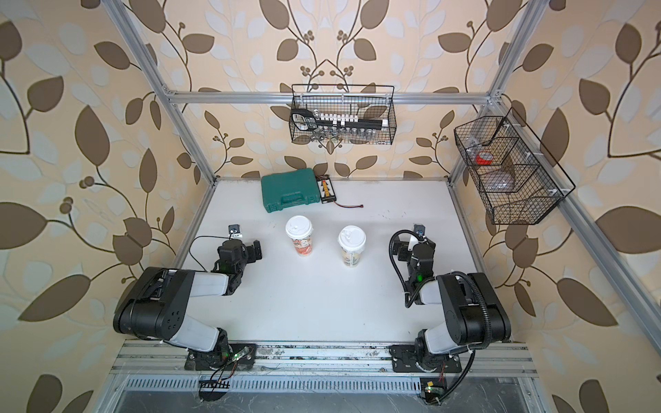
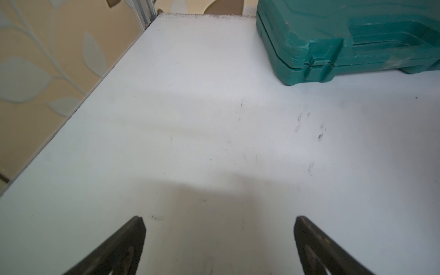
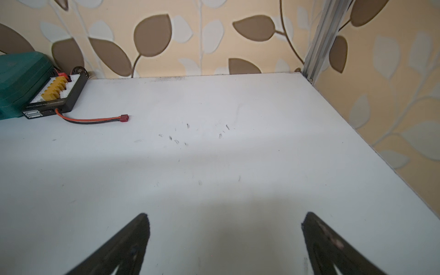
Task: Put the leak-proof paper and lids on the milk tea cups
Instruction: Reset both arms
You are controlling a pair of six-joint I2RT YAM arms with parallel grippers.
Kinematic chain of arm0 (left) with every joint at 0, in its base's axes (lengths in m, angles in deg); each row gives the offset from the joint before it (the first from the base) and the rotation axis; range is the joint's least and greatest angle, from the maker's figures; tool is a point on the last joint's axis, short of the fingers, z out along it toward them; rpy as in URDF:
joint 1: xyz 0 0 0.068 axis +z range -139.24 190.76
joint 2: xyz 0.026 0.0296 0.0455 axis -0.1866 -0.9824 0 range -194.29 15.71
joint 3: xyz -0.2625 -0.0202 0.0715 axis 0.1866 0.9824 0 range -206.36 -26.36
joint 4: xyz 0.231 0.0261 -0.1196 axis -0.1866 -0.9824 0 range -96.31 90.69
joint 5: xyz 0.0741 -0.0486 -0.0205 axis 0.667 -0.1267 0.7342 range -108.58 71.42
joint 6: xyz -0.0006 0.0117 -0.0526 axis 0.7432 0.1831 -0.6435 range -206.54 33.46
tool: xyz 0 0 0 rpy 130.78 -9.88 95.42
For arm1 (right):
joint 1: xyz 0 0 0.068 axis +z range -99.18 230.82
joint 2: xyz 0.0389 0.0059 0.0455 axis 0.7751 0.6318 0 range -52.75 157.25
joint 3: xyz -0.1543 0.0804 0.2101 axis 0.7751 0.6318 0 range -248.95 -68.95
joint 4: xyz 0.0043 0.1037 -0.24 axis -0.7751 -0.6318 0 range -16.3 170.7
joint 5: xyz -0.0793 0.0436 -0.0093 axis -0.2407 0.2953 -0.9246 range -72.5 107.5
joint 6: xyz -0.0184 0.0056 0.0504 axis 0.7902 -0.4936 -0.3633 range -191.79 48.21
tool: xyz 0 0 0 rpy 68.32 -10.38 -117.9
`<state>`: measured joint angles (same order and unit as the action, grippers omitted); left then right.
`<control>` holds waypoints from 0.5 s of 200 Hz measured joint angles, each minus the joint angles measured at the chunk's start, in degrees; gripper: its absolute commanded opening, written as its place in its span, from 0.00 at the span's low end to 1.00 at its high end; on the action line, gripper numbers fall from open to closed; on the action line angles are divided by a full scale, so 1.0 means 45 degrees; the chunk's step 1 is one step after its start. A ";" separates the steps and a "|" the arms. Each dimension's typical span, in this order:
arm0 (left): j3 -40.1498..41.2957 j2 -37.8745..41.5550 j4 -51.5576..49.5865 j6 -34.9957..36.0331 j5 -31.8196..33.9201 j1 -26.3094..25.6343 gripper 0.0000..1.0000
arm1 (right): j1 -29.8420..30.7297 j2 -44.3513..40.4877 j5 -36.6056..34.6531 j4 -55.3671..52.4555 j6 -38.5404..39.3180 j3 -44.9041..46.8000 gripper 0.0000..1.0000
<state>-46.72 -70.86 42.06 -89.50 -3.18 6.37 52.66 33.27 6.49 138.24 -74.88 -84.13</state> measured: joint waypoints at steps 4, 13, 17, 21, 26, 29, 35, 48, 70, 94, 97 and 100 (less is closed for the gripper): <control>0.0000 0.0000 0.0019 0.0005 -0.0015 0.0000 0.99 | 0.0000 0.0000 0.0029 0.0015 0.0000 0.0000 1.00; -0.0005 0.0000 0.0078 0.0005 -0.0058 -0.0005 0.99 | 0.0000 0.0000 0.0073 0.0039 0.0000 0.0000 1.00; 0.0000 0.0000 0.0102 0.0005 -0.0073 -0.0005 0.99 | 0.0000 0.0000 0.0092 0.0044 0.0000 0.0000 1.00; -0.0005 0.0000 0.0107 0.0005 -0.0092 -0.0005 0.99 | 0.0000 0.0000 0.0121 0.0044 0.0005 0.0000 1.00; 0.0000 0.0000 0.0107 0.0005 -0.0097 -0.0005 0.99 | 0.0000 0.0000 0.0126 0.0039 0.0005 0.0000 1.00; 0.0000 0.0000 0.0107 0.0010 -0.0097 -0.0005 0.99 | 0.0000 0.0000 0.0126 0.0039 0.0010 0.0000 1.00; 0.0000 0.0000 0.0107 0.0010 -0.0102 -0.0005 0.99 | 0.0000 0.0000 0.0131 0.0044 0.0019 0.0000 1.00; 0.0000 0.0000 0.0107 0.0005 -0.0102 -0.0005 0.99 | 0.0000 0.0000 0.0151 0.0039 0.0034 0.0000 1.00; 0.0000 0.0000 0.0107 0.0005 -0.0107 0.0000 0.99 | -0.0029 0.0000 0.0233 0.0039 0.0034 0.0000 1.00; 0.0000 0.0000 0.0107 0.0010 -0.0102 -0.0005 0.99 | -0.0034 0.0000 0.0272 0.0039 0.0034 0.0000 1.00; 0.0000 0.0000 0.0107 0.0010 -0.0107 -0.0005 0.99 | -0.0034 0.0000 0.0272 0.0039 0.0034 0.0000 1.00; 0.0000 0.0000 0.0107 0.0010 -0.0102 -0.0005 0.99 | -0.0034 0.0000 0.0282 0.0039 0.0034 0.0000 1.00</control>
<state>-46.72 -70.86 42.54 -89.46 -3.64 6.35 52.51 33.27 7.76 138.41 -74.73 -84.13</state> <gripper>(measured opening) 0.989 0.997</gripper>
